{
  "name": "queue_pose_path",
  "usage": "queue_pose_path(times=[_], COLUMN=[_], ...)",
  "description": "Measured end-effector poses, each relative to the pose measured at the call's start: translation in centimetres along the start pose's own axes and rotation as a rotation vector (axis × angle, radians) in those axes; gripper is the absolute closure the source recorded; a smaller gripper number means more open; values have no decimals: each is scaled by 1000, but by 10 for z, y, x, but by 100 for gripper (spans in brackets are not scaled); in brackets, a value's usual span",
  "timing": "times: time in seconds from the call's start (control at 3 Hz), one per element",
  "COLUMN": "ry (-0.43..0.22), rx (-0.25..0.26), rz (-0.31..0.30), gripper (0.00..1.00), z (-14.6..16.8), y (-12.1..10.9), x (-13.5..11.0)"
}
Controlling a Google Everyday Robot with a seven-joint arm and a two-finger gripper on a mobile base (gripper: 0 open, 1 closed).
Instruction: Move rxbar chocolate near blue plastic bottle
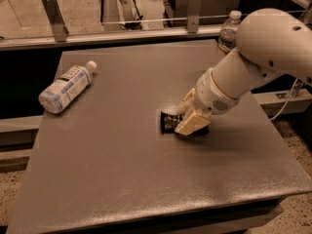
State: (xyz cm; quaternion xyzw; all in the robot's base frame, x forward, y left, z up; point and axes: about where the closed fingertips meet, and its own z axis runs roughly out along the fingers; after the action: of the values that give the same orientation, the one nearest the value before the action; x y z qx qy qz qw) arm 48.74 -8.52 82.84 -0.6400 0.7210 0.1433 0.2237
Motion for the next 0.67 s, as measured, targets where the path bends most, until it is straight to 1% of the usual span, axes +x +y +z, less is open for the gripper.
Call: queue_pose_path(times=[0.33, 0.67], ry=[-75, -159], rx=[37, 91], rz=[-30, -82], gripper=[100, 100], z=[-13, -28], y=[-15, -39], x=[-27, -67])
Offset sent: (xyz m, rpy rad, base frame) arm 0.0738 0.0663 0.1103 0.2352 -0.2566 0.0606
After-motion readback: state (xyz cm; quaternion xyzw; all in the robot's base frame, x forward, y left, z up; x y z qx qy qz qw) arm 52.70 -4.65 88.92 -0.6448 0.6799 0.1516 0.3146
